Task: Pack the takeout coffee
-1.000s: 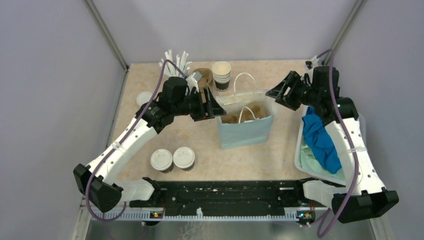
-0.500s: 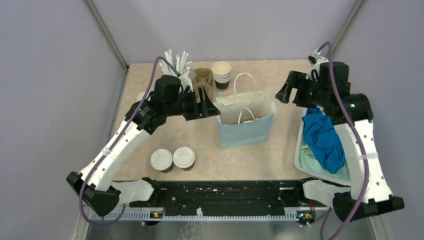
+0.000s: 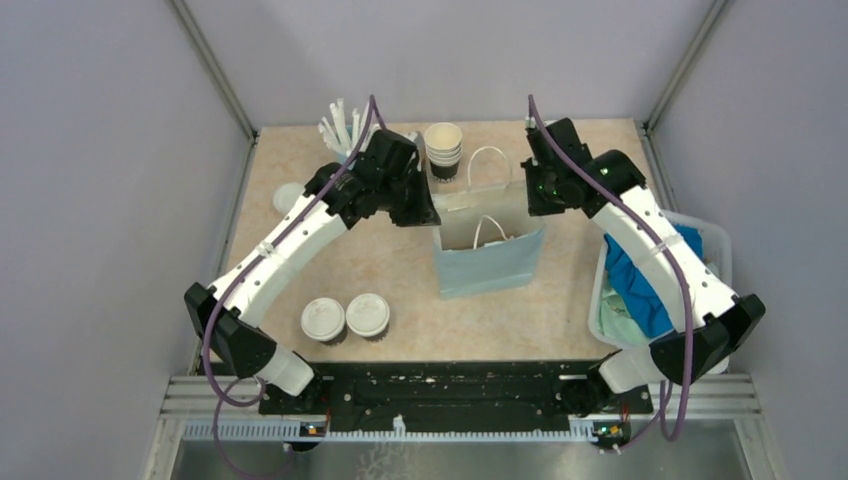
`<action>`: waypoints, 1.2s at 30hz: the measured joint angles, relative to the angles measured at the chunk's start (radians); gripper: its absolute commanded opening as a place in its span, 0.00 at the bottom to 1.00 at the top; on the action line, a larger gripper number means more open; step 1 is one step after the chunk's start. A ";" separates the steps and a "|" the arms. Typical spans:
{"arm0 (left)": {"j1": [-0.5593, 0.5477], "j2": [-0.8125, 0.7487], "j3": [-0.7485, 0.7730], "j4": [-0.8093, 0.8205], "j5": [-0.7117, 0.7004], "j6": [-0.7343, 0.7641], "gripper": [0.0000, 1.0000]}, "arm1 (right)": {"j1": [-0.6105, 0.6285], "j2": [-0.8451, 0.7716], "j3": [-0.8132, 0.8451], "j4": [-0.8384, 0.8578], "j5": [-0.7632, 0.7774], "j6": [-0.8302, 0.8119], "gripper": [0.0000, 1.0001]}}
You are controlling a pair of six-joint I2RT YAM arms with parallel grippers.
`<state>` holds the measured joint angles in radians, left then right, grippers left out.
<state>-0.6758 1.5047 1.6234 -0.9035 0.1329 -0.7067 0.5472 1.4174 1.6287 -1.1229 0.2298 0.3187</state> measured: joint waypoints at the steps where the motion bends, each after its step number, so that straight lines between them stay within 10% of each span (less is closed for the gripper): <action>1: -0.003 0.009 0.026 -0.024 -0.016 0.008 0.00 | 0.010 0.013 0.024 -0.016 0.023 0.003 0.00; 17: -0.008 0.093 0.491 -0.186 -0.070 0.053 0.00 | 0.055 0.111 0.586 -0.271 0.068 0.058 0.00; 26: 0.029 0.030 0.188 -0.154 -0.027 0.080 0.79 | 0.053 -0.031 0.062 -0.163 0.063 0.066 0.63; 36: 0.065 -0.212 0.214 -0.176 -0.074 0.153 0.97 | 0.081 -0.030 0.357 -0.227 0.045 0.061 0.85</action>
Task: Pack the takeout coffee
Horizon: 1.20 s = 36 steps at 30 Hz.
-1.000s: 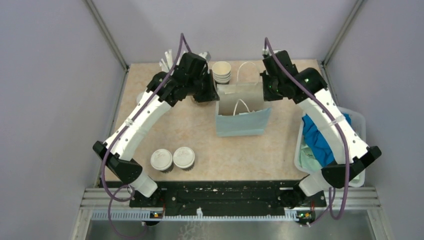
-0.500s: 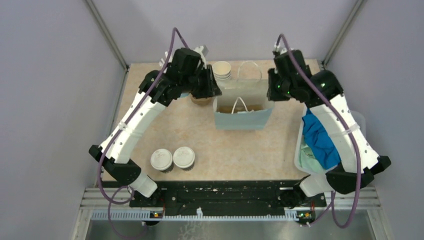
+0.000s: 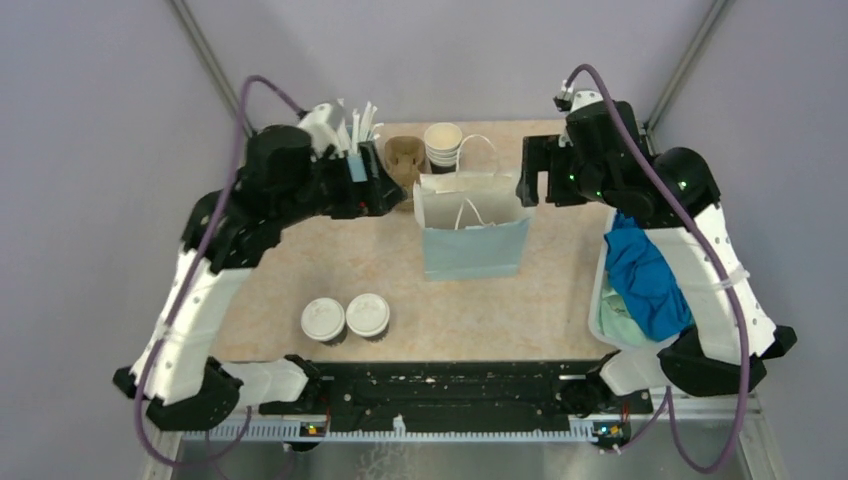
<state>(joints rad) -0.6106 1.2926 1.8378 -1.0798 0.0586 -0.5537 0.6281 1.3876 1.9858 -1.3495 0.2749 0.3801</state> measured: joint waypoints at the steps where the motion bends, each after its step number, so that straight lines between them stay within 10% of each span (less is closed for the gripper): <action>1: 0.000 -0.053 0.000 0.004 -0.007 -0.001 0.97 | 0.027 -0.003 0.035 -0.002 -0.007 0.009 0.88; 16: 0.000 -0.591 -0.169 0.109 -0.127 -0.055 0.98 | 0.694 0.215 -0.158 0.323 -0.099 0.188 0.97; 24: 0.000 -0.671 -0.148 0.132 -0.097 -0.126 0.97 | 0.756 0.626 -0.020 0.325 0.002 0.245 0.99; 36: -0.001 -0.671 -0.071 0.056 -0.096 -0.138 0.97 | 0.772 0.688 0.053 0.315 0.062 0.253 0.98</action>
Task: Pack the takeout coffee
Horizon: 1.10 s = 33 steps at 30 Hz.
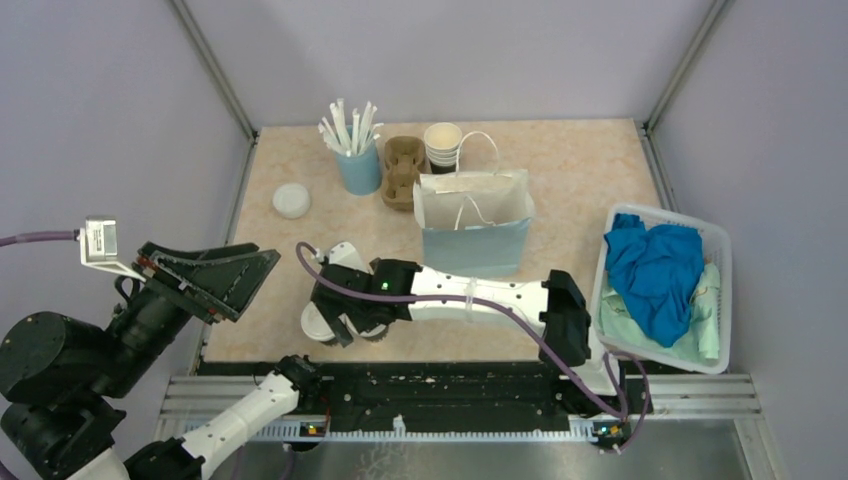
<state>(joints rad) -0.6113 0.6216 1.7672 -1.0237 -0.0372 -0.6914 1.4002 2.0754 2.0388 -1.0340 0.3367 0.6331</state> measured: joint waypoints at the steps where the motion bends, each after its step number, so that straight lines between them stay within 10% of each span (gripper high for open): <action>1: 0.000 0.000 -0.001 -0.003 0.002 -0.002 0.97 | 0.000 0.006 0.006 -0.005 0.005 0.000 0.98; 33: 0.000 0.000 -0.050 -0.031 0.060 -0.025 0.97 | -0.021 0.063 0.020 0.006 0.043 0.003 0.87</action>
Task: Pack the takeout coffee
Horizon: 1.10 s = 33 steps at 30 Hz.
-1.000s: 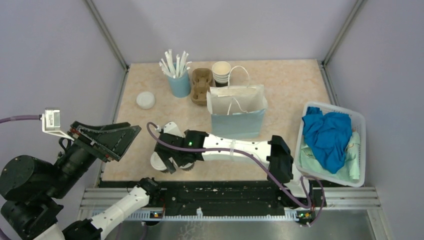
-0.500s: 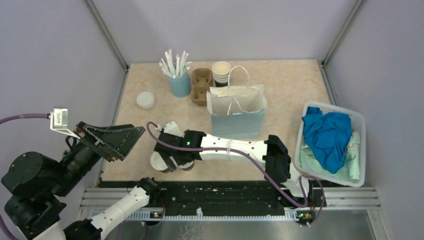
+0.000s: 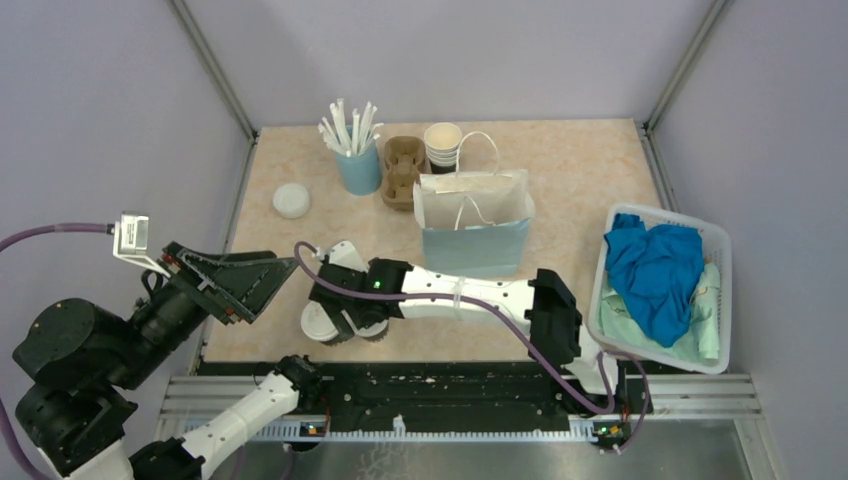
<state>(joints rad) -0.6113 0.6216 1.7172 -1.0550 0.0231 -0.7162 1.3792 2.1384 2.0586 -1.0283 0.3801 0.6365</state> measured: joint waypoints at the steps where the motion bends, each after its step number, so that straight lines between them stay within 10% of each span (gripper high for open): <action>1: 0.000 0.000 0.000 0.000 0.003 0.000 0.97 | -0.002 0.000 0.000 0.000 0.000 -0.001 0.87; 33: -0.006 0.000 -0.025 0.006 0.012 0.000 0.98 | -0.008 0.045 0.044 0.003 0.019 -0.042 0.71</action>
<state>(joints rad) -0.6170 0.6220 1.6920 -1.0485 0.0353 -0.7162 1.3712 2.1834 2.1025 -1.0256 0.3996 0.5949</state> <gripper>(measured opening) 0.980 0.751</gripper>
